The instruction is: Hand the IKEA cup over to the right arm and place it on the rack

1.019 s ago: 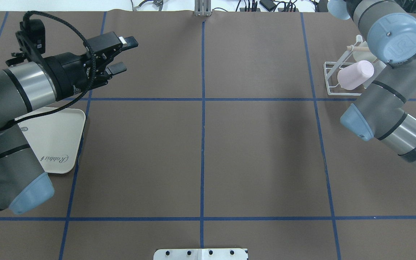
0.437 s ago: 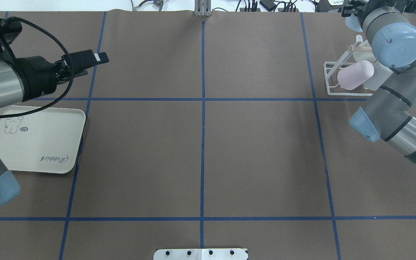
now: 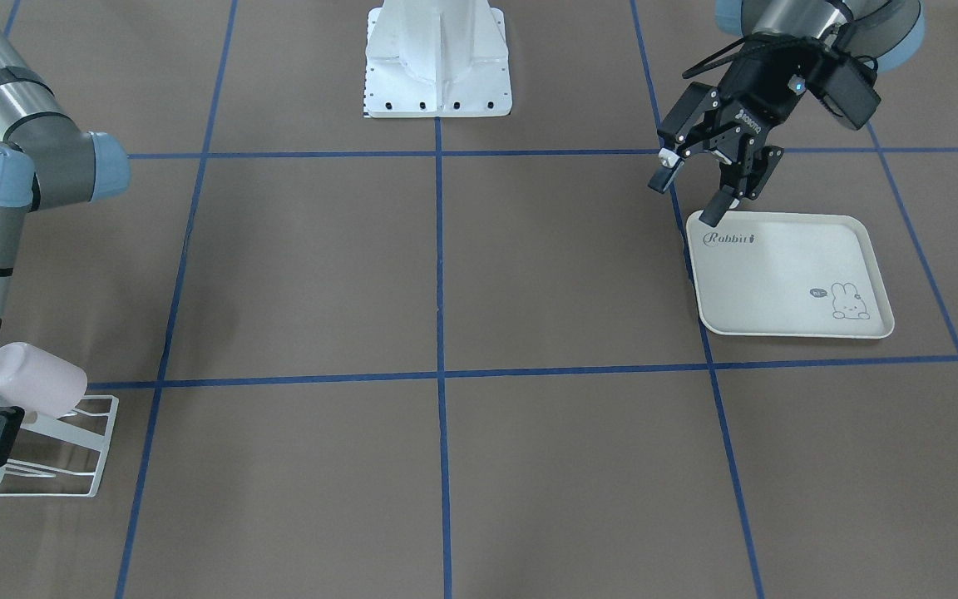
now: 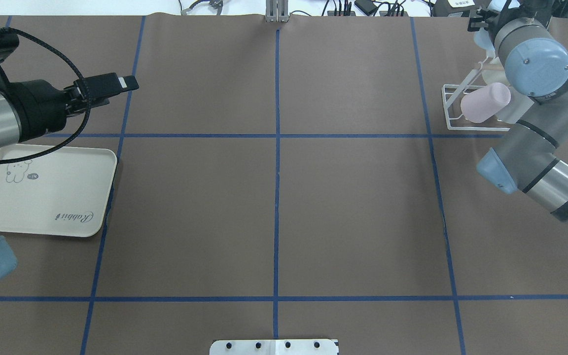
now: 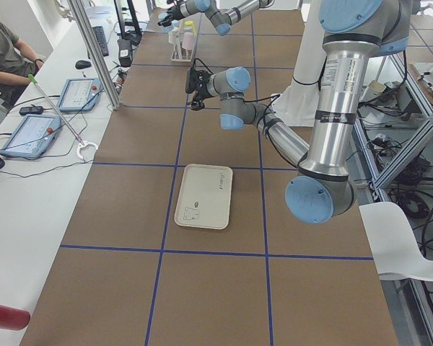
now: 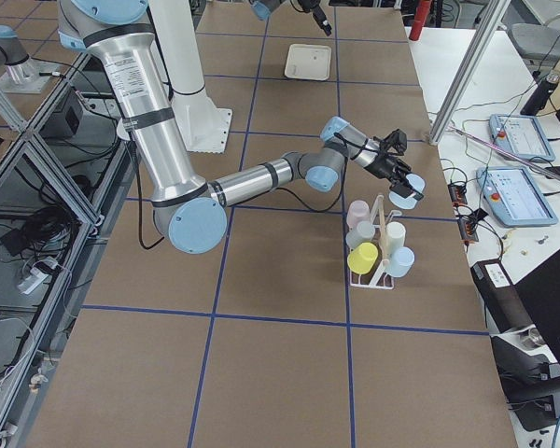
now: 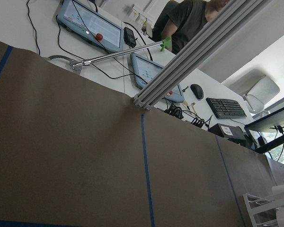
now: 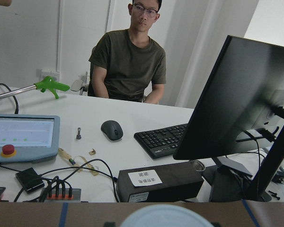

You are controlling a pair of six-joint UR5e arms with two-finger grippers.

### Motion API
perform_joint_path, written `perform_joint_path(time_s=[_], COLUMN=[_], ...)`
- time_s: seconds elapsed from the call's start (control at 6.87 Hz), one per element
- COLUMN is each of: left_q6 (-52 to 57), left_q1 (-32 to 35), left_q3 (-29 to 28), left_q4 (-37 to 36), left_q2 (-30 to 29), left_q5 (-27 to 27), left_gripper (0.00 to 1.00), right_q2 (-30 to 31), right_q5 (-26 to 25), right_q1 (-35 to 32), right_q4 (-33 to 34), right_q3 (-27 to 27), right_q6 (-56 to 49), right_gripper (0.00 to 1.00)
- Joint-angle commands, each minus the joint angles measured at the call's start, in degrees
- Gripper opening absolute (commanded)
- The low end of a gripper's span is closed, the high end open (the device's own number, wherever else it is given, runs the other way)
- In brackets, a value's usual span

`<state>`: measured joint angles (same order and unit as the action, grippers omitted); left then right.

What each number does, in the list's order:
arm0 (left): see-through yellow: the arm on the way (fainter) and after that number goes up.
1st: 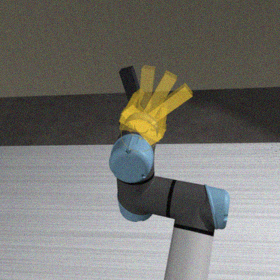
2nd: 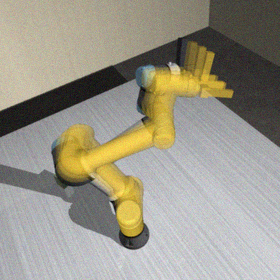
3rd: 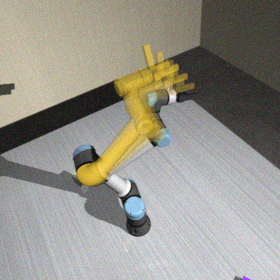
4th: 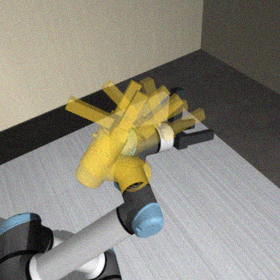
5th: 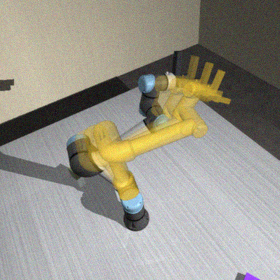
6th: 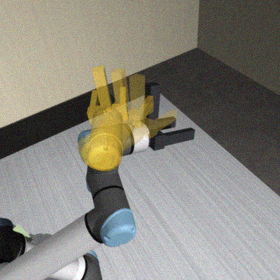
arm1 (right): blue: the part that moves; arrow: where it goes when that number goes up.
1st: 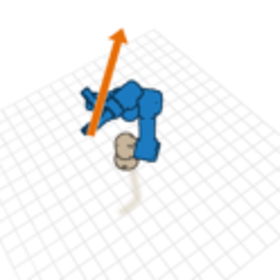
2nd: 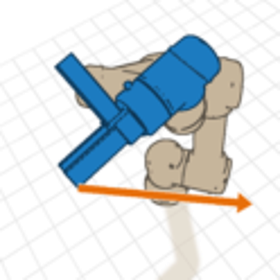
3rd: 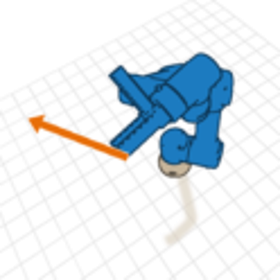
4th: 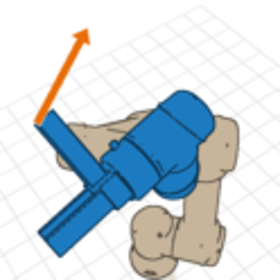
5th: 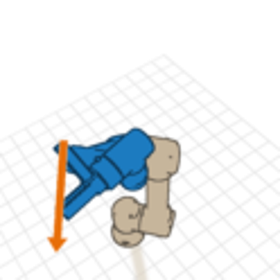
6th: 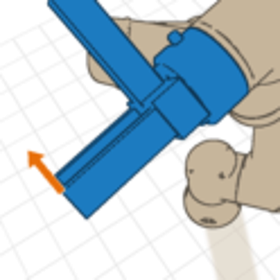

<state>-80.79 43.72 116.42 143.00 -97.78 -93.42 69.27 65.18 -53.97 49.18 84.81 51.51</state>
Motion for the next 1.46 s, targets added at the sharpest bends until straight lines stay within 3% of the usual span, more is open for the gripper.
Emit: perform_joint_path(time_s=[0.0,1.31], left_q6=[0.0,-0.2], left_q1=[0.0,0.0], left_q3=[0.0,0.0], left_q4=[0.0,0.0], left_q2=[0.0,0.0], left_q5=[0.0,0.0], left_gripper=[1.0,1.0], right_q2=[-0.5,0.3], right_q5=[0.1,0.3], right_q1=[0.0,1.5], right_q4=[-4.1,-4.3], right_q3=[-3.6,-3.1], right_q6=[0.0,0.3], right_gripper=[0.0,0.0])
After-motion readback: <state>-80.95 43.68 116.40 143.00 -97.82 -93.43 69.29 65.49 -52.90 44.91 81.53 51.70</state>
